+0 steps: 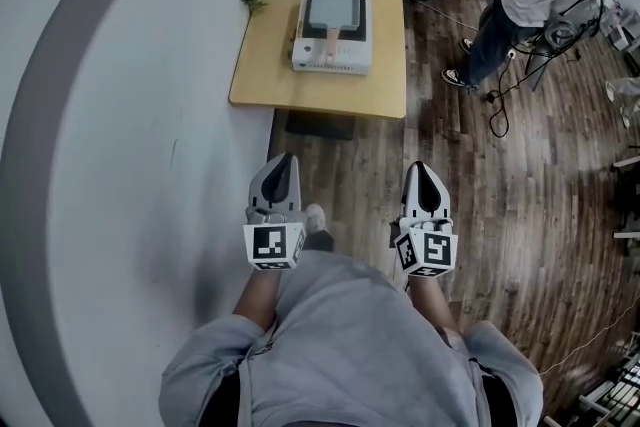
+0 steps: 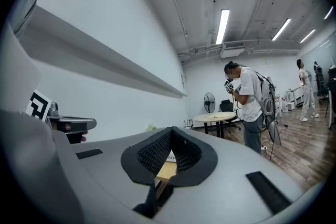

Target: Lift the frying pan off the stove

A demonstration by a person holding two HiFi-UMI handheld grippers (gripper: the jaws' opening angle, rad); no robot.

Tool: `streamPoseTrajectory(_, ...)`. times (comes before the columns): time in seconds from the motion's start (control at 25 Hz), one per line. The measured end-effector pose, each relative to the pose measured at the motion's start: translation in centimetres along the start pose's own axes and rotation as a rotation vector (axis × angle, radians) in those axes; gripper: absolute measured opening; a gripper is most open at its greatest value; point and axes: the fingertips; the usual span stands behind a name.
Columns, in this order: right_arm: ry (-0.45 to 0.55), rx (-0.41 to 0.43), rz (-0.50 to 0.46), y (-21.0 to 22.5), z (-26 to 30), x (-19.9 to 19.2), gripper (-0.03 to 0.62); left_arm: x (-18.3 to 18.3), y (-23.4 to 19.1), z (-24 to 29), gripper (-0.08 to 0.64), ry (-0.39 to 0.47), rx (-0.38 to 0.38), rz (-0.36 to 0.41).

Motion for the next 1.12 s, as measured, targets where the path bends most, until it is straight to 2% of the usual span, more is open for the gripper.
streamPoseTrajectory(0.24,-0.013,-0.006,0.023,-1.6,7.4,0.8,-0.005,1.6,-5.0,5.6,0.006,0.012,-0.017,0.0)
streamPoseTrajectory(0.48,-0.035,0.033,0.02,-4.4,11.9,0.7,-0.005,2.2,-8.6,9.7,0.006,-0.001,-0.024,-0.004)
streamPoseTrajectory(0.8,-0.09,0.054,0.051,-3.6,16.7,-0.3,-0.004,2.2,-9.4,14.8,0.006,-0.029,-0.042,-0.028)
streamPoseTrajectory(1.12,-0.132,0.151,0.048,-2.4,25.1,-0.8,0.0,2.4,-11.2,22.0,0.008,-0.038,-0.047,-0.067)
Point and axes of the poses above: the fingertips, and each gripper's own axes: z forward along the fingers, y to its right, x out of its top, and after that the axes turned 5 degrees about -y, right-handed
